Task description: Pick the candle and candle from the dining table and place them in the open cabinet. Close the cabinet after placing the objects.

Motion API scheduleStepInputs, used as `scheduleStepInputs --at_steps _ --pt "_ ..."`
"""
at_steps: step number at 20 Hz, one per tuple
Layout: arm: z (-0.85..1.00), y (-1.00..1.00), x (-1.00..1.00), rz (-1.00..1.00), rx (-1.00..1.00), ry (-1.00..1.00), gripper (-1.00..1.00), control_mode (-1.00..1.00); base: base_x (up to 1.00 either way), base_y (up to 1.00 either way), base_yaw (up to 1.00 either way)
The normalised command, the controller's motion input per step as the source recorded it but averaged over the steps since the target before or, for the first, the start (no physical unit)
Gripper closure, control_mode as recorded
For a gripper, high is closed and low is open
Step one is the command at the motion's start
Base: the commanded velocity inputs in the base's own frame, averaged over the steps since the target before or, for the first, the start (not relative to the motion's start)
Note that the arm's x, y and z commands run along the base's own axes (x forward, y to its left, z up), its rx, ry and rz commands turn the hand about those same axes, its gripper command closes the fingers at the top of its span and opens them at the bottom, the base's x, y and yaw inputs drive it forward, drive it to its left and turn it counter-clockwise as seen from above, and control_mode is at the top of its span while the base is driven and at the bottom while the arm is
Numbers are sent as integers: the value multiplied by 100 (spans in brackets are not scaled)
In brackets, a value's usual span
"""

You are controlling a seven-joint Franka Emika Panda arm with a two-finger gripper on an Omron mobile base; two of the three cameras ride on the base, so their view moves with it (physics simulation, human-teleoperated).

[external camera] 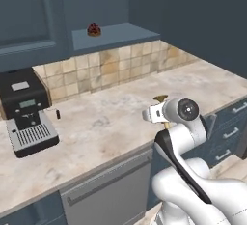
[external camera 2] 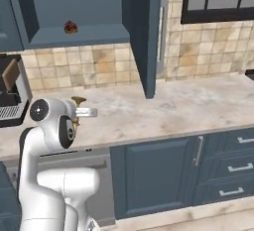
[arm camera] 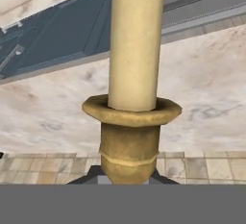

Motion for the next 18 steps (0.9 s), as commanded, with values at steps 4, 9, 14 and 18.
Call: scheduleStepInputs --at_steps 4,9,14,18 --pt "0 0 0 0 0 0 100 100 0 -8 28" --pt "0 0 0 0 0 0 100 100 0 -9 27" --pt "0 0 0 0 0 0 100 100 2 -9 24" --pt "0 0 0 0 0 0 100 100 11 -12 19"
